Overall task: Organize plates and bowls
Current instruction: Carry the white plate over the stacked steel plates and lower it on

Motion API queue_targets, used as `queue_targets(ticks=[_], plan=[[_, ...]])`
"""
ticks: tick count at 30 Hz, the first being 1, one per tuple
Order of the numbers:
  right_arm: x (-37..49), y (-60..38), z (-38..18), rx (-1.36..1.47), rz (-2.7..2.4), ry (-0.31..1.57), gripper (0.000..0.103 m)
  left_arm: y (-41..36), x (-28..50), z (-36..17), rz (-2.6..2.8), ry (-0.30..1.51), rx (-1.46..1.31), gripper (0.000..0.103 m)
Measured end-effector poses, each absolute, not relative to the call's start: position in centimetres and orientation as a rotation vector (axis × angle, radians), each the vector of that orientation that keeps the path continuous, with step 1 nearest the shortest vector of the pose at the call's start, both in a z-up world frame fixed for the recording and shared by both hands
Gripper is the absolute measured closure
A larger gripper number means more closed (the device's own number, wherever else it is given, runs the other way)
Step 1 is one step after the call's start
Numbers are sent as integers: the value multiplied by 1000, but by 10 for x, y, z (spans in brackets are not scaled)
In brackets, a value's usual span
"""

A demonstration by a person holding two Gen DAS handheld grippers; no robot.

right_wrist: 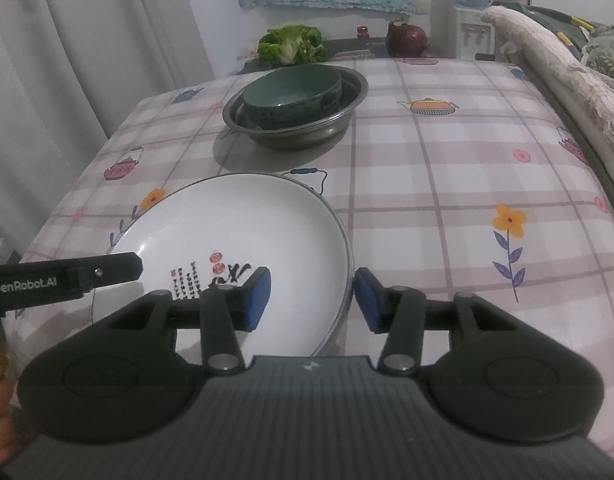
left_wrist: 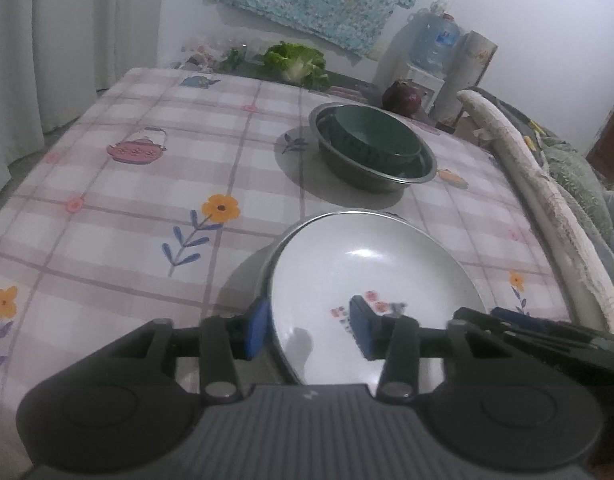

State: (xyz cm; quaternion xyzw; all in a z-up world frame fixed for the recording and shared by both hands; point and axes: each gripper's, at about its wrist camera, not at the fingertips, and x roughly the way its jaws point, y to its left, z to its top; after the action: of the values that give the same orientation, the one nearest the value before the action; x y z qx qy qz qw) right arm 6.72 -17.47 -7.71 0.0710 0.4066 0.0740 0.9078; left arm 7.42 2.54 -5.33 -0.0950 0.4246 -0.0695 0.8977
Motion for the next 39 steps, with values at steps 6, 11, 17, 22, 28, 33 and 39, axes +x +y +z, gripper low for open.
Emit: queue_targets(ticks=[6, 11, 17, 22, 28, 33, 39], plan=[[65, -176, -76, 157, 148, 833, 55, 26, 64, -36, -177, 806, -188, 49], [60, -178, -75, 170, 150, 831, 52, 24, 62, -36, -162, 800, -163, 43], [49, -185, -71, 186, 136, 814, 40, 23, 62, -39, -170, 824, -164, 39], [40, -192, -66, 201, 125, 799, 36, 16, 61, -38, -186, 831, -146, 36], [31, -201, -60, 217, 111, 778, 30, 5, 58, -40, -193, 847, -127, 33], [23, -210, -60, 254, 94, 766, 28, -2, 55, -41, -205, 858, -101, 33], [18, -212, -56, 265, 89, 751, 26, -6, 52, -37, -208, 850, -88, 29]])
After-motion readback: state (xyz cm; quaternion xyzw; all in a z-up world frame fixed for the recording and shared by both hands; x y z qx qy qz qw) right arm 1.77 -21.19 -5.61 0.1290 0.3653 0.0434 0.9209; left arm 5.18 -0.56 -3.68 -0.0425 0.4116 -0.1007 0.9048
